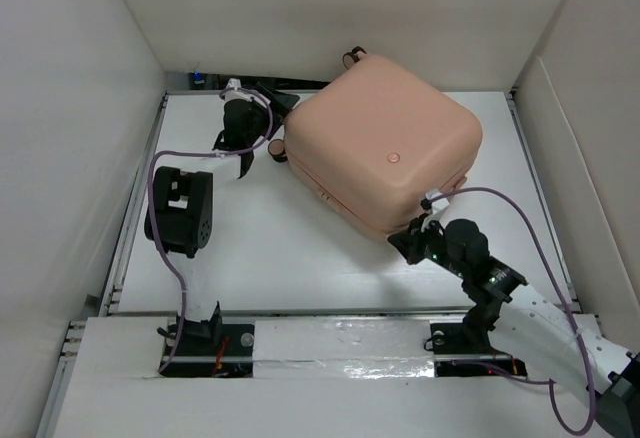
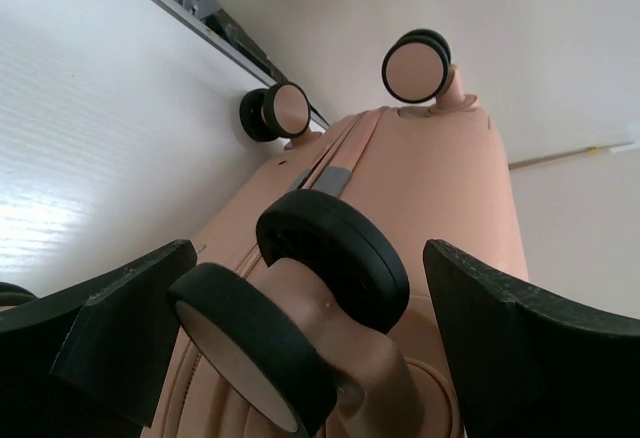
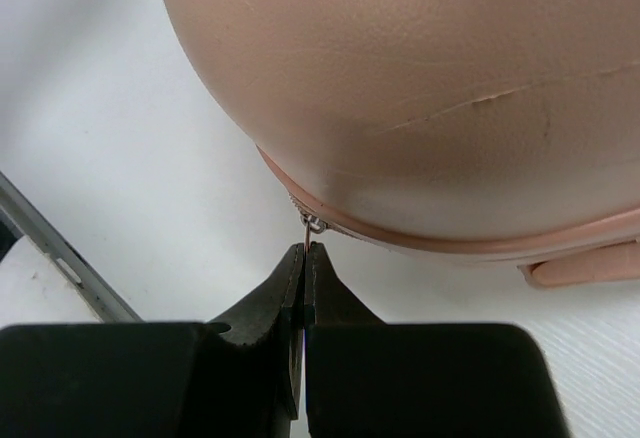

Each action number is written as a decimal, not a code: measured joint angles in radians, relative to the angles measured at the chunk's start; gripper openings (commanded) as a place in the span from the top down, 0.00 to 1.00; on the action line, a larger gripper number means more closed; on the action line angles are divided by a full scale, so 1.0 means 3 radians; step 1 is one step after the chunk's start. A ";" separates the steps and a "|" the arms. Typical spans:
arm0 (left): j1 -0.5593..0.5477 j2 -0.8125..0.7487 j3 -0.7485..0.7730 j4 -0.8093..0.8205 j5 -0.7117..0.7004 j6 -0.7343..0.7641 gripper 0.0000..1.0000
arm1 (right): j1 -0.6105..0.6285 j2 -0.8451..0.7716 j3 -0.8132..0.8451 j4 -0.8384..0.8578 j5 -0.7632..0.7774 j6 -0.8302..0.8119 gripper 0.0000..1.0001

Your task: Pack the luggage

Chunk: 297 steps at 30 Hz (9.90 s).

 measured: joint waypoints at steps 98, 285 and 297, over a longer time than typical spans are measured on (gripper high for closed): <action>0.0415 -0.1478 -0.2870 0.2370 -0.1756 0.0187 1.00 | 0.1371 0.1352 0.0518 0.0238 0.0273 0.0050 1.00; -0.1643 -0.0533 -0.2037 0.0423 -0.0388 0.0997 0.86 | 0.1251 0.2368 0.0928 0.1110 0.1863 0.0043 1.00; -0.1085 -0.1138 -0.2327 0.0801 -0.0277 0.0771 0.17 | 0.0977 0.0955 -0.0137 0.1228 0.1475 0.0493 1.00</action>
